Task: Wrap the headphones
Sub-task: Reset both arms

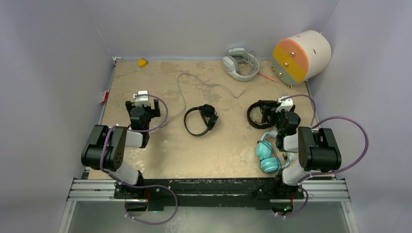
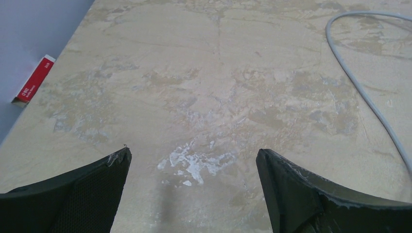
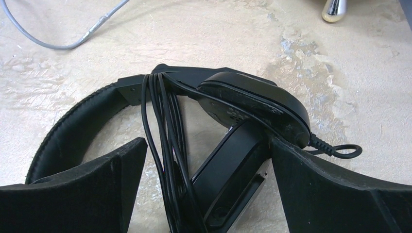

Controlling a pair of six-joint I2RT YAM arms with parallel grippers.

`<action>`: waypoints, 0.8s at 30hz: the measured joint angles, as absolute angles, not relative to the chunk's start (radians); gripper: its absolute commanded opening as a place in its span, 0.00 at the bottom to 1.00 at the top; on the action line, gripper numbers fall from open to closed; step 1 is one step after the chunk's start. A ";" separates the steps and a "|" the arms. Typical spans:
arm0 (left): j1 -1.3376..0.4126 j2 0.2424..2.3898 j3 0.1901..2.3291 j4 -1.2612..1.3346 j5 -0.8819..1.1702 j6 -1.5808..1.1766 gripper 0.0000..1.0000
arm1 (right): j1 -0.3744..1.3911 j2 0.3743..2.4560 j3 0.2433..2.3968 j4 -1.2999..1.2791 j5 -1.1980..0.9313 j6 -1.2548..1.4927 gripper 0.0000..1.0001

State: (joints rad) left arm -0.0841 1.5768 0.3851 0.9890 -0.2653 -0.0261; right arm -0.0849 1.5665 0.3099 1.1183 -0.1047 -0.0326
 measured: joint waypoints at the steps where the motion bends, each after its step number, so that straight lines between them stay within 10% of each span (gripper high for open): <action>1: -0.082 1.577 0.380 0.994 -0.254 -0.026 0.99 | -0.085 1.567 0.310 1.116 -0.105 -0.035 0.99; 5: -0.053 1.589 0.304 1.095 -0.181 -0.033 0.85 | -0.085 1.567 0.310 1.110 -0.105 -0.039 0.99; 7: -0.038 1.593 0.279 1.098 -0.154 -0.036 0.99 | -0.085 1.567 0.310 1.110 -0.105 -0.039 0.99; 24: -0.026 1.600 0.266 1.144 -0.107 -0.042 1.00 | -0.085 1.567 0.310 1.104 -0.105 -0.045 0.99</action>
State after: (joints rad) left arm -0.0261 1.5997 0.2657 1.1439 -0.1074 -0.0422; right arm -0.0853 1.5665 0.3099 1.1042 -0.1047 -0.0448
